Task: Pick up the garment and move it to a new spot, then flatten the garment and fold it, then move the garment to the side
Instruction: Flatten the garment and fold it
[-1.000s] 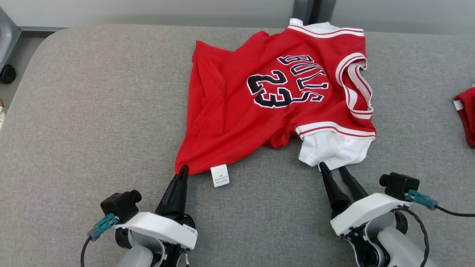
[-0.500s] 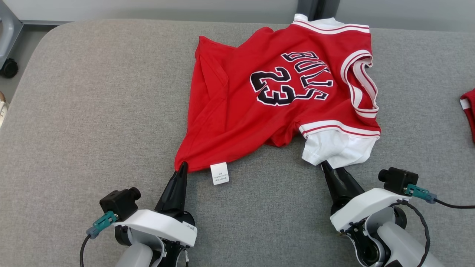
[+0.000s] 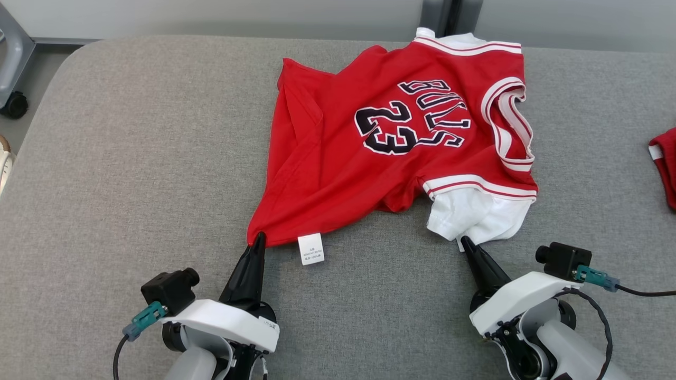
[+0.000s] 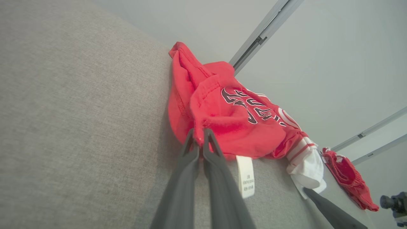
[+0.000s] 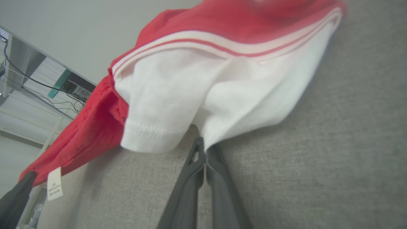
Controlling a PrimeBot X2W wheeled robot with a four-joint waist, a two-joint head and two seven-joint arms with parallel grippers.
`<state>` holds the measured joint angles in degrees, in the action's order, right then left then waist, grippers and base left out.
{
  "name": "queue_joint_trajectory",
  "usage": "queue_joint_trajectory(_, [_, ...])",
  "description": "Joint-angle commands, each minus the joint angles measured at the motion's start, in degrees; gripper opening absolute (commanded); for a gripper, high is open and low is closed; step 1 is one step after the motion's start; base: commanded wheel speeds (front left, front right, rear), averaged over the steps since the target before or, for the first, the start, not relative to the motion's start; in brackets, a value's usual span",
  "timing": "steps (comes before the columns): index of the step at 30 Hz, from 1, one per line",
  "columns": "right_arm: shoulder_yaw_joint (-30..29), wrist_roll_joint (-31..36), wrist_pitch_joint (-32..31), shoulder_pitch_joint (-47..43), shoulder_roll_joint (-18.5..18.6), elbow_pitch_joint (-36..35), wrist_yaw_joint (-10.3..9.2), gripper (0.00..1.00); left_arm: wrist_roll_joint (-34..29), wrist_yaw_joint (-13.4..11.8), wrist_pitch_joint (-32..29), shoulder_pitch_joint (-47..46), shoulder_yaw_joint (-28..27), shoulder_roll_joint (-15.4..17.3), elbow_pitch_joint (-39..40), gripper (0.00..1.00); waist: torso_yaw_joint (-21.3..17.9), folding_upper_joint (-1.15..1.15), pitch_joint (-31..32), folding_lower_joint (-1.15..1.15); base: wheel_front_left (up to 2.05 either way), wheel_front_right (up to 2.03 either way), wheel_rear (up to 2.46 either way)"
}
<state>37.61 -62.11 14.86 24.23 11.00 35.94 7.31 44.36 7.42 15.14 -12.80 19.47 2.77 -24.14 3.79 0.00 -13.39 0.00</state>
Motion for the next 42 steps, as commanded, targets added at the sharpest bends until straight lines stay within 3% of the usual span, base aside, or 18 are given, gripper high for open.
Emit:
queue_joint_trajectory(1, [0.6, -0.9, -0.6, -1.9, -0.1, 1.1, 0.33, 0.00, -0.5, 0.1, 0.1, 0.2, -0.3, 0.3, -0.1, 0.00, -0.1, 0.00, 0.2, 0.00, 0.00, 0.00, 0.00])
queue_joint_trajectory(12, [3.6, 0.4, -2.0, -0.4, 4.4, -0.5, 0.20, 0.00, -1.1, 0.1, 0.1, 2.3, -2.2, 0.3, 0.7, 0.00, -2.0, 0.00, 4.4, 0.00, 0.00, 0.00, 0.00])
queue_joint_trajectory(25, [4.3, 4.2, -11.1, 4.2, 14.9, -5.2, 0.20, 0.00, -2.2, 0.1, 0.1, 4.0, -6.4, 0.3, 2.4, 0.00, -4.5, 0.00, 9.4, 0.00, 0.00, 0.00, 0.00])
queue_joint_trajectory(32, [2.7, 2.0, -17.8, 6.8, 20.8, -10.2, 0.20, 0.00, -4.3, 0.1, 0.1, 3.4, -9.4, 0.3, 4.3, 0.00, -5.2, 0.00, 12.0, 0.00, 0.00, 0.00, 0.00])
queue_joint_trajectory(42, [-0.6, -2.4, -20.2, 10.1, 22.4, -13.6, 0.20, 0.00, -6.3, 0.1, 0.1, 1.5, -12.9, 0.3, 7.2, 0.00, -5.6, 0.00, 13.7, 0.00, 0.00, 0.00, 0.00])
